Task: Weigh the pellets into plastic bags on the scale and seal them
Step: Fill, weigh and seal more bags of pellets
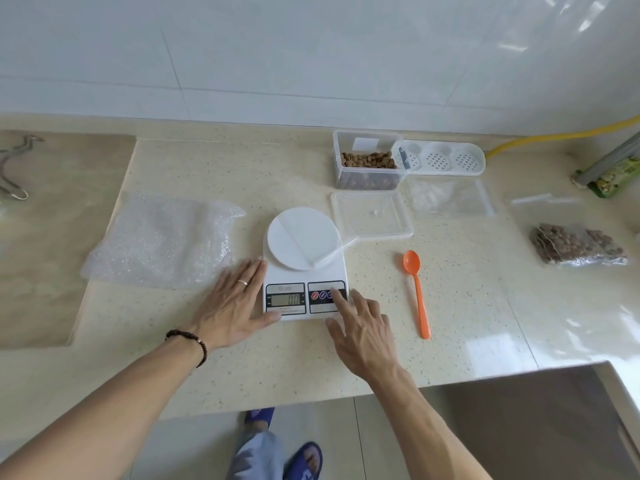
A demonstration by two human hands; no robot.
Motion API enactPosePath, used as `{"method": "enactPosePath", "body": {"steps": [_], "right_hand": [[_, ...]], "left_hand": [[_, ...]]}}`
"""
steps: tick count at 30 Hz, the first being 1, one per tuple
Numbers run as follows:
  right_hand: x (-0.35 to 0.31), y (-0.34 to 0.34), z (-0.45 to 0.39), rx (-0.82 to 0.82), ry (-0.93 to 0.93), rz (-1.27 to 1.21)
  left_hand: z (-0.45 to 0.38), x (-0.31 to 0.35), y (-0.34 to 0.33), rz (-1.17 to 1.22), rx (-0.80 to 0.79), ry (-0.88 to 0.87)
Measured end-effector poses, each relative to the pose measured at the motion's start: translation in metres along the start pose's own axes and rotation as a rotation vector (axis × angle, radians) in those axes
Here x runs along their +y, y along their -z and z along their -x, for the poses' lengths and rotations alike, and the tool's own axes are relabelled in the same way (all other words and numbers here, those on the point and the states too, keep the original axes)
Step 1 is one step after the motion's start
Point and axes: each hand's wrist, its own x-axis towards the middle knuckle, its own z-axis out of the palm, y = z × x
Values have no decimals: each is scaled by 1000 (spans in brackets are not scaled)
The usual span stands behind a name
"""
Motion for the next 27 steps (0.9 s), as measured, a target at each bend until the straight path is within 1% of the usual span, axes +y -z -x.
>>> {"method": "enactPosePath", "body": {"steps": [5, 14, 21, 24, 27], "right_hand": [[1, -2, -1, -30, 11, 67], [-1, 0, -6, -16, 16, 130], [-1, 2, -5, -36, 1, 104], [1, 5, -5, -47, 7, 86], [8, 11, -8, -48, 30, 1]], "left_hand": [[-1, 2, 1, 17, -30, 16], [-1, 3, 4, 36, -50, 12], [0, 5, 7, 46, -52, 11], [1, 8, 13, 36, -31, 15], [0, 16, 22, 32, 58, -29]]}}
